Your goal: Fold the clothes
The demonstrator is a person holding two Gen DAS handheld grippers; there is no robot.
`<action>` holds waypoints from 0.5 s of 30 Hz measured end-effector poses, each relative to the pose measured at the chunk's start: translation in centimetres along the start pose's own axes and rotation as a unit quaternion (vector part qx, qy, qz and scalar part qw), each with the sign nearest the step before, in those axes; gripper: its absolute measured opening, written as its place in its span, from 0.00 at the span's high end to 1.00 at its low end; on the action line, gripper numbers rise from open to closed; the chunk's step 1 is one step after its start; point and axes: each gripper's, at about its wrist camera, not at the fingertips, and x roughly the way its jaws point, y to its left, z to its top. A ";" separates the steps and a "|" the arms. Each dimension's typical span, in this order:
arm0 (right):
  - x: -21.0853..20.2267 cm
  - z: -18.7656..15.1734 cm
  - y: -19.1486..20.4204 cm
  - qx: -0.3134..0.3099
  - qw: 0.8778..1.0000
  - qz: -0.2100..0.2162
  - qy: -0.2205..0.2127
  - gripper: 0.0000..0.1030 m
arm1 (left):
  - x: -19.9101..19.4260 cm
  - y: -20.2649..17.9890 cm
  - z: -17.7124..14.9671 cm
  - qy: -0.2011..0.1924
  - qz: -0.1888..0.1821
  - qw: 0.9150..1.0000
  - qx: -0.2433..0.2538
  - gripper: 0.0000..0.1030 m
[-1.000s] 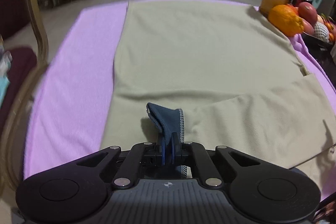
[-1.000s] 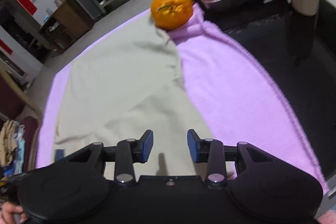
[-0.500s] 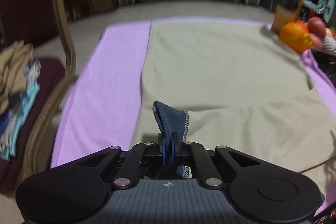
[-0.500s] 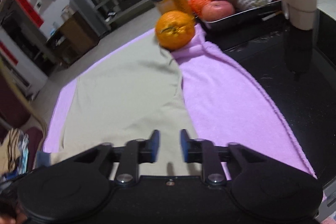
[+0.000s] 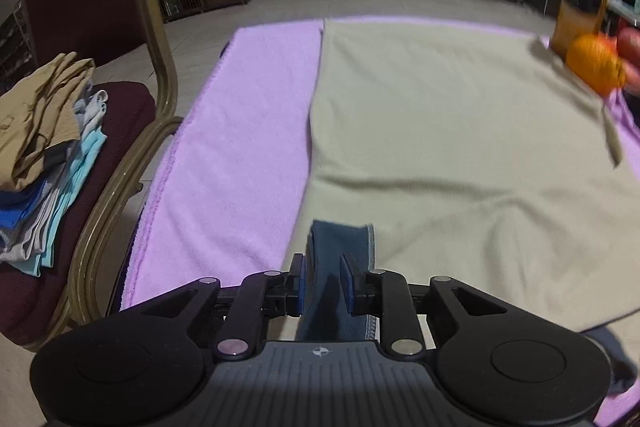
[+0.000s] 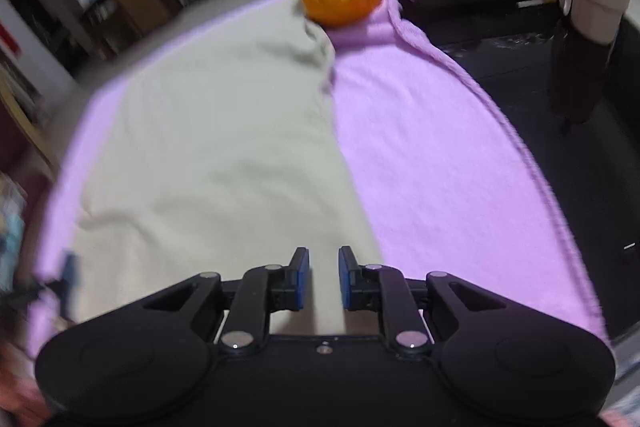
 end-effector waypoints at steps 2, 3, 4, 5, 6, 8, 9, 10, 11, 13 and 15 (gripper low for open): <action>0.7 -0.7 0.6 -0.045 0.997 -0.061 0.013 0.85 | -0.5 0.3 0.0 -0.011 -0.002 1.000 -0.009 0.78; 0.6 -0.9 0.5 -0.051 0.996 -0.069 0.012 0.84 | -0.5 0.4 -0.1 -0.010 -0.008 1.000 -0.009 0.79; 0.4 -0.9 0.3 -0.048 0.997 -0.067 0.010 0.84 | -0.6 0.4 -0.2 -0.010 -0.019 1.000 -0.010 0.79; 0.2 -1.0 0.1 -0.042 0.997 -0.066 0.008 0.84 | -0.6 0.3 -0.2 -0.012 -0.030 0.999 -0.007 0.79; -0.1 -0.8 -0.2 -0.028 0.998 -0.049 -0.001 0.84 | -0.6 0.1 -0.2 -0.014 -0.041 0.999 -0.004 0.82; -1.0 -0.2 -0.6 0.005 1.000 0.012 -0.026 0.84 | -0.6 -0.3 -0.3 -0.017 -0.063 0.998 0.003 0.87; -1.4 0.0 -0.8 0.021 0.998 0.042 -0.039 0.84 | -0.6 -0.5 -0.3 -0.019 -0.074 0.997 0.006 0.87; -1.9 0.3 -1.0 0.038 0.995 0.072 -0.052 0.84 | -0.6 -0.7 -0.4 -0.021 -0.085 0.996 0.009 0.87; -1.6 0.6 -1.0 0.062 0.990 0.119 -0.047 0.84 | -0.1 -1.2 -0.2 -0.019 -0.089 0.996 0.011 0.87; 0.4 1.1 -0.5 0.118 0.967 0.224 -0.008 0.84 | 1.0 -2.4 0.3 -0.016 -0.095 0.995 0.013 0.87; 2.9 1.7 0.5 0.156 0.952 0.262 0.026 0.84 | 2.3 -3.3 0.8 -0.014 -0.088 0.996 0.013 0.87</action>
